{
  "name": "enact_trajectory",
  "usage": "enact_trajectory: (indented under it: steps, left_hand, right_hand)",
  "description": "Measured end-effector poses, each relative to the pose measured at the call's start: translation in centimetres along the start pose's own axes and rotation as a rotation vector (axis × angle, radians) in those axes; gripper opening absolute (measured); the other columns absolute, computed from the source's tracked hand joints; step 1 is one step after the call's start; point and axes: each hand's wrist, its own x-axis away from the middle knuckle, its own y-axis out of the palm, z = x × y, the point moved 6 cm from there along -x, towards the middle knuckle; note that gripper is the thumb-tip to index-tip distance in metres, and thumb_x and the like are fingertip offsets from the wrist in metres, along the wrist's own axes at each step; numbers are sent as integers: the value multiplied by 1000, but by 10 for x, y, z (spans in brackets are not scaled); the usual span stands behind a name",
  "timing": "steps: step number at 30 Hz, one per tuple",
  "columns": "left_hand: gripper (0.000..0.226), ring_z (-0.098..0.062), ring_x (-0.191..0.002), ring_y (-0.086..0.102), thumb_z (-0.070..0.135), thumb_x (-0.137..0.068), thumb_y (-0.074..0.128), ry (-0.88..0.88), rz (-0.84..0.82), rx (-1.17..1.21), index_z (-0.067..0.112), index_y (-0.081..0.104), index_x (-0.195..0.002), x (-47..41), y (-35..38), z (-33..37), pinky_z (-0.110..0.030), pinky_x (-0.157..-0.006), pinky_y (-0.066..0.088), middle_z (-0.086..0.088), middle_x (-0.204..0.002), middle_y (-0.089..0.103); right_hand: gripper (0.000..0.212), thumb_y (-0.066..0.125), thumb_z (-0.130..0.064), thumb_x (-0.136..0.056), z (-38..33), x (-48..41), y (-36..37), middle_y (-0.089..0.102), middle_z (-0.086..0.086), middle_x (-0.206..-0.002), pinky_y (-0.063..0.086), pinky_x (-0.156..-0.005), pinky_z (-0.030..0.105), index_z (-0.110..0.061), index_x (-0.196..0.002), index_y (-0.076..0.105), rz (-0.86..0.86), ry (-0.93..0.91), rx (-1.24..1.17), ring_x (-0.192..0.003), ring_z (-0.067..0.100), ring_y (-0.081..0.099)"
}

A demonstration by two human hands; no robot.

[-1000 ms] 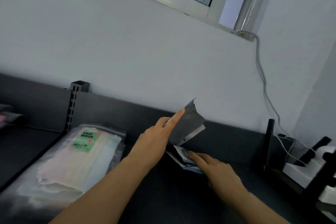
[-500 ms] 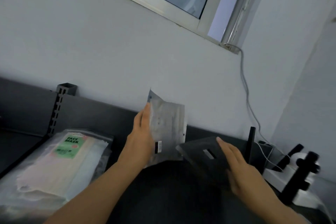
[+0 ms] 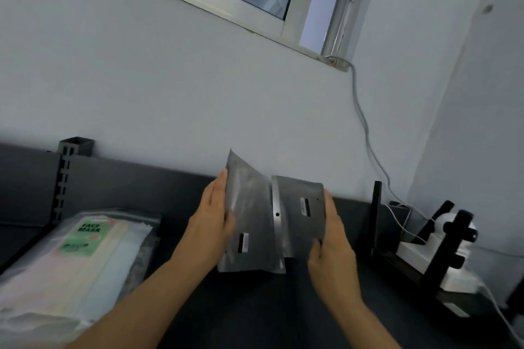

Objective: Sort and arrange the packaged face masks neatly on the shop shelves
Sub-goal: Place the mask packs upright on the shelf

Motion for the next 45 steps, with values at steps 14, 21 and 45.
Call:
enact_trajectory:
  steps: [14,21,45]
  left_hand:
    - [104,-13,-115,55,2,-85,53,202,-217,-174,57,-21,-132,15,29,22,-22,-92,46,38,-145,-18]
    - [110,-12,-74,61,0,-85,51,129,-253,-244,66,-27,-124,17,36,25,-28,-66,53,41,-143,-18]
    - [114,-17,-52,46,-15,-71,55,364,-46,-748,46,-7,-146,18,-63,125,-39,-42,47,12,-157,3]
  right_hand:
    - [88,33,-14,-96,-14,16,65,-27,-26,-149,43,-99,33,-59,-122,-39,-173,-142,131,-142,2,12]
    - [93,34,-8,-93,-7,16,61,-13,-18,-154,44,-97,38,-66,-119,-34,-152,-111,129,-141,5,14]
    - [102,53,14,-77,-68,3,-20,36,3,-147,58,-60,32,-41,-147,4,297,-430,-137,-103,23,63]
